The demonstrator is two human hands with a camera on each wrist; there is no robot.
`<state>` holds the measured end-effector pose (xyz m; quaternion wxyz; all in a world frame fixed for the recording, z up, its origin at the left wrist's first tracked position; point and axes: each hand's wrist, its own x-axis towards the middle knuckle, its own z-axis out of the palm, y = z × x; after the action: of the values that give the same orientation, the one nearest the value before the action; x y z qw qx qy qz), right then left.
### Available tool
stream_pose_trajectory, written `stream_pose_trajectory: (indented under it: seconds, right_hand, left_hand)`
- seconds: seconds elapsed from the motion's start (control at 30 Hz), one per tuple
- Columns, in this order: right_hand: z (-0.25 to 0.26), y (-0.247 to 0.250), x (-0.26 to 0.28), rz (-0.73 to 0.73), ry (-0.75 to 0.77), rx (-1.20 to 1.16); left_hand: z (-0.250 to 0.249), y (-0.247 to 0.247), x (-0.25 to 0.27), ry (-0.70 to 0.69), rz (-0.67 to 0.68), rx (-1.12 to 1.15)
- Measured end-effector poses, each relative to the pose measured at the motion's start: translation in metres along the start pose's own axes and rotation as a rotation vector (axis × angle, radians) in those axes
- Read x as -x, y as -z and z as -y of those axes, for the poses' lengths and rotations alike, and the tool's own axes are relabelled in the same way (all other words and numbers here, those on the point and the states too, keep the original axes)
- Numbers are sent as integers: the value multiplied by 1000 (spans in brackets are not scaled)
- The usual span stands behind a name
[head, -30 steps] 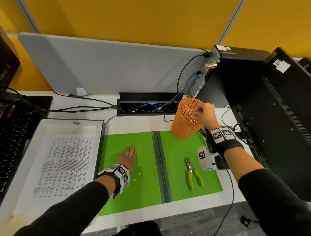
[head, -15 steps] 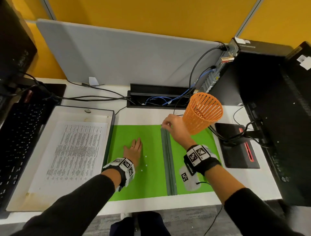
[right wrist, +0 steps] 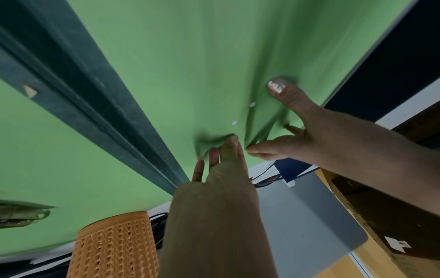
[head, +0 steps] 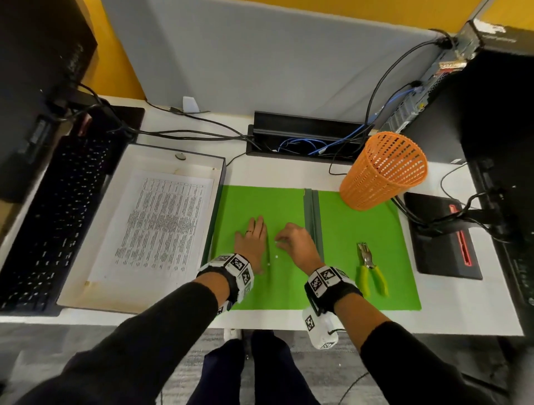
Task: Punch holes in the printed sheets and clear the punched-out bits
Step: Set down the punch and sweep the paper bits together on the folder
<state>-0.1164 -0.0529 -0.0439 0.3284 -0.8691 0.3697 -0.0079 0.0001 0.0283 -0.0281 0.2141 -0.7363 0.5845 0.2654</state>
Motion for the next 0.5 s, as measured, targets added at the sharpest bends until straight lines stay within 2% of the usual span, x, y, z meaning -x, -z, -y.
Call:
stream_pose_trajectory:
  seconds: [0.17, 0.5]
  right_hand:
    - [1, -6, 0, -59, -13, 13]
    - [2, -12, -4, -59, 46, 166]
  left_hand:
    - [1, -1, 0, -3, 2, 22]
    - [-1, -1, -1, -4, 4, 5]
